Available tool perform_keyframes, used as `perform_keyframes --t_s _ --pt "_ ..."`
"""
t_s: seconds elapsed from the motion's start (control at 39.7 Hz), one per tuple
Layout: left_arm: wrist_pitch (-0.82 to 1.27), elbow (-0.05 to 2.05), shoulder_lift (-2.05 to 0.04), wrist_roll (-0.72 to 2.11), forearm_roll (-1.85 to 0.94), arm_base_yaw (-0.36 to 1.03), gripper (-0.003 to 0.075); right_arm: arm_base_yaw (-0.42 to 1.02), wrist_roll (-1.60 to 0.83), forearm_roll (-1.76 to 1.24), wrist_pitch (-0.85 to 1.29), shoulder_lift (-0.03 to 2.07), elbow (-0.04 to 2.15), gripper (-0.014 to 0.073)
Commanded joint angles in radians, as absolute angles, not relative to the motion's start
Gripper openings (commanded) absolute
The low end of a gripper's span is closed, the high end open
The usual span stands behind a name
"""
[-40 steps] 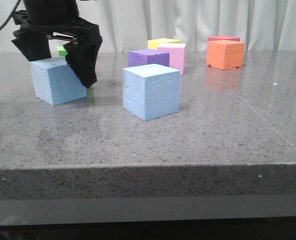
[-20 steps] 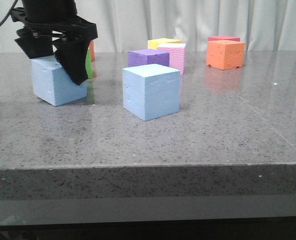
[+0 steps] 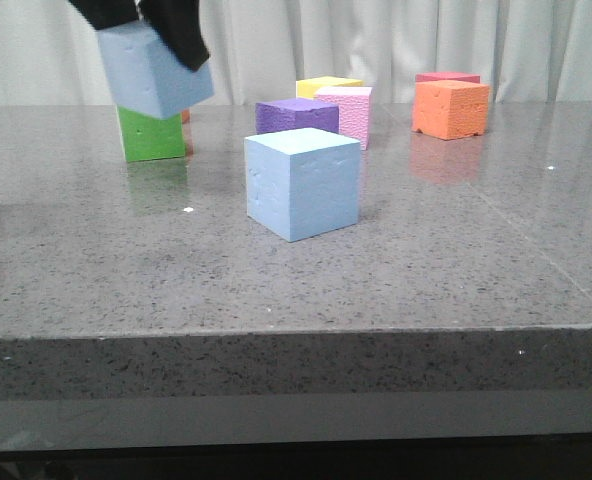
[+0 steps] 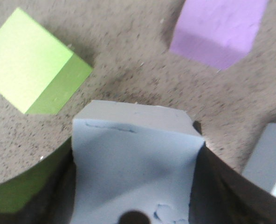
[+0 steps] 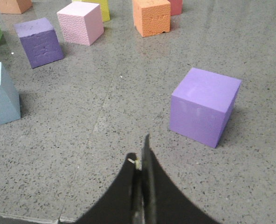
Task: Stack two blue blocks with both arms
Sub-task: 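Lift the light-blue cube and carry it above the placed blue cube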
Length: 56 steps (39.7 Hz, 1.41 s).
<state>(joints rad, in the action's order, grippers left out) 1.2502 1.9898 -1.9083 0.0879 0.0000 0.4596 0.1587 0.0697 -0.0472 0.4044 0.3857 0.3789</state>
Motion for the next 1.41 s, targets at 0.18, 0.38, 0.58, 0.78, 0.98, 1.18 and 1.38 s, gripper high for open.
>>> perform_keyframes --t_s 0.18,0.38,0.58,0.78,0.98,1.18,1.38 --pt "1.273 2.042 -1.764 0.085 -0.119 0.467 0.0167 0.153 0.067 -0.036 0.321 0.389 0.404 -0.0038" --pt "1.273 2.042 -1.705 0.085 -0.245 0.469 0.0167 0.153 0.067 -0.036 0.320 0.389 0.404 -0.0038" --pt "1.273 2.042 -1.703 0.085 -0.299 0.557 0.0167 0.153 0.067 -0.036 0.320 0.389 0.404 -0.0038" --pt "1.273 2.042 -1.714 0.085 -0.176 0.667 0.0169 0.153 0.067 -0.036 0.320 0.389 0.404 -0.0038" --pt "1.273 2.042 -1.749 0.083 -0.160 0.718 0.0169 0.153 0.067 -0.036 0.320 0.389 0.404 -0.0038" --pt "1.273 2.042 -1.783 0.025 -0.138 0.723 0.0171 0.153 0.067 -0.036 0.320 0.389 0.404 -0.0038" --pt "1.273 2.015 -1.783 0.000 -0.133 0.723 0.0174 0.153 0.067 -0.036 0.320 0.389 0.404 -0.0038"
